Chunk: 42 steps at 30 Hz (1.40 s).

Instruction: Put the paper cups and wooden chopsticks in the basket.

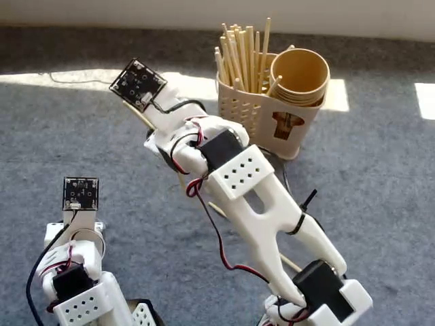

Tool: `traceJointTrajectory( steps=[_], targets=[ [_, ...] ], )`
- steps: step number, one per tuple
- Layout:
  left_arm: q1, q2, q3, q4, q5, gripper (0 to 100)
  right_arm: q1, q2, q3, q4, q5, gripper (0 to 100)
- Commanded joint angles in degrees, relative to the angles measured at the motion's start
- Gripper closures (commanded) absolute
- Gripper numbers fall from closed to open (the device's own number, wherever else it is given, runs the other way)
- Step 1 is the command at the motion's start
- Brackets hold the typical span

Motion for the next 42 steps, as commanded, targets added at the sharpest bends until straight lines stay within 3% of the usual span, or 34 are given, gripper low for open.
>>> traceJointTrajectory(
  steps=[1,7,13,16,32,42],
  targets=[
    [0.9,-0.2,-0.1,-0.3,-0.5,83,0.9,-5.6,-0.7,-2.9,-2.5,99.5],
    [0.9,-0.2,-0.1,-0.3,-0.5,83,1.6,-11.3,-0.3,-5.9,-5.2,99.5],
    [0.9,-0.2,-0.1,-0.3,-0.5,83,5.6,-16.3,1.9,-11.0,-14.7,99.5],
    [0.9,-0.2,-0.1,-0.3,-0.5,83,5.9,-18.4,4.3,-13.1,-16.0,99.5],
    [0.9,-0.2,-0.1,-0.3,-0.5,83,7.3,-22.5,8.0,-22.7,-15.6,99.5],
    [0.9,-0.2,-0.1,-0.3,-0.5,83,12.6,-21.8,0.8,-25.2,-6.3,99.5]
  ],
)
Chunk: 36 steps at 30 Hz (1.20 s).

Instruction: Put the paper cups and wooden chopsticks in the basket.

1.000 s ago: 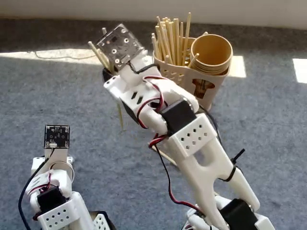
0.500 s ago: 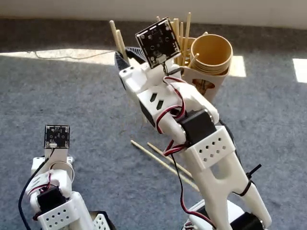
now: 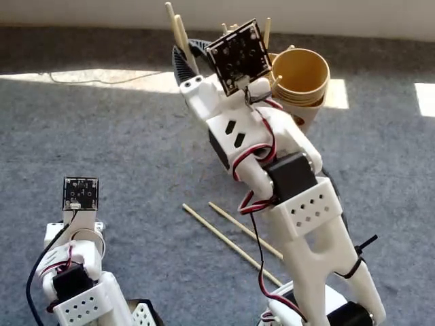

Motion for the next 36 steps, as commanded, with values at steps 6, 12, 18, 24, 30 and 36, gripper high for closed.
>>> traceJointTrajectory(
  steps=[6,12,18,24,30,36],
  targets=[
    [0.9,-0.2,-0.1,-0.3,-0.5,83,8.4,-1.5,-4.9,-13.1,2.5,99.5],
    [0.9,-0.2,-0.1,-0.3,-0.5,83,12.3,-1.5,2.7,-27.9,2.5,99.4],
    [0.9,-0.2,-0.1,-0.3,-0.5,83,14.5,0.8,10.0,-36.1,2.4,99.4],
    [0.9,-0.2,-0.1,-0.3,-0.5,83,15.7,3.6,16.5,-36.1,2.4,99.4],
    [0.9,-0.2,0.0,-0.3,-0.5,83,16.3,4.0,23.0,-36.1,2.4,99.2],
    [0.9,-0.2,0.0,-0.3,-0.5,83,16.3,3.4,25.6,-35.9,2.2,86.2]
  ],
)
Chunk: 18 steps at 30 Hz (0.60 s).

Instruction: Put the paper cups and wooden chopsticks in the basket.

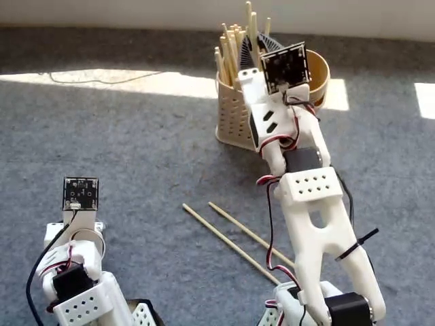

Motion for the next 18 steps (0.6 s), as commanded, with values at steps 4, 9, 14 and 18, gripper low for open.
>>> traceJointTrajectory(
  steps=[4,9,14,18],
  targets=[
    [0.9,-0.2,0.0,-0.3,-0.5,83,0.4,-4.3,-0.5,4.3,-1.9,87.0],
    [1.0,-0.2,0.0,-0.3,-0.5,83,-1.6,-13.1,-2.1,11.9,-1.8,99.2],
    [1.0,-0.2,0.0,-0.3,-0.5,83,-1.5,-21.1,-1.8,20.9,-1.8,99.4],
    [1.0,-0.2,0.0,-0.3,-0.5,83,-1.4,-26.4,-1.7,32.6,-1.8,99.4]
  ],
)
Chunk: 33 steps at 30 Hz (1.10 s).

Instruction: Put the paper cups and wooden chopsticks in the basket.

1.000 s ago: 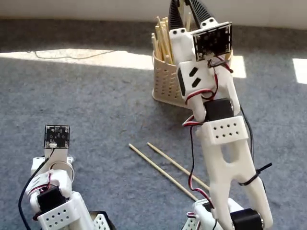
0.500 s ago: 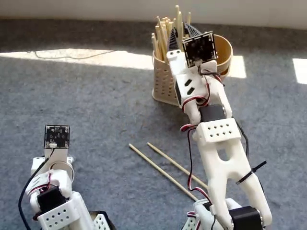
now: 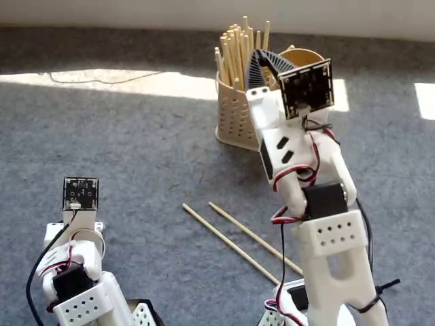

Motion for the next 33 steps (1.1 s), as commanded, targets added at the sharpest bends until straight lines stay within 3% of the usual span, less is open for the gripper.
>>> traceJointTrajectory(
  steps=[1,5,8,20,33],
  targets=[
    [1.0,-0.2,0.0,-0.3,-0.5,83,-0.3,-6.0,-2.0,11.5,-0.4,99.4],
    [1.0,-0.2,0.0,-0.3,-0.5,83,0.7,-10.6,-2.0,27.0,0.4,99.4],
    [1.0,-0.2,0.0,-0.3,-0.5,83,3.2,-12.2,-1.6,33.0,1.2,99.4],
    [1.1,-0.2,-0.5,-0.3,-0.4,83,15.0,-16.0,17.2,33.9,1.2,99.4],
    [9.8,0.0,-11.4,0.8,-0.5,83,18.2,-49.5,46.9,29.5,1.1,99.4]
  ],
)
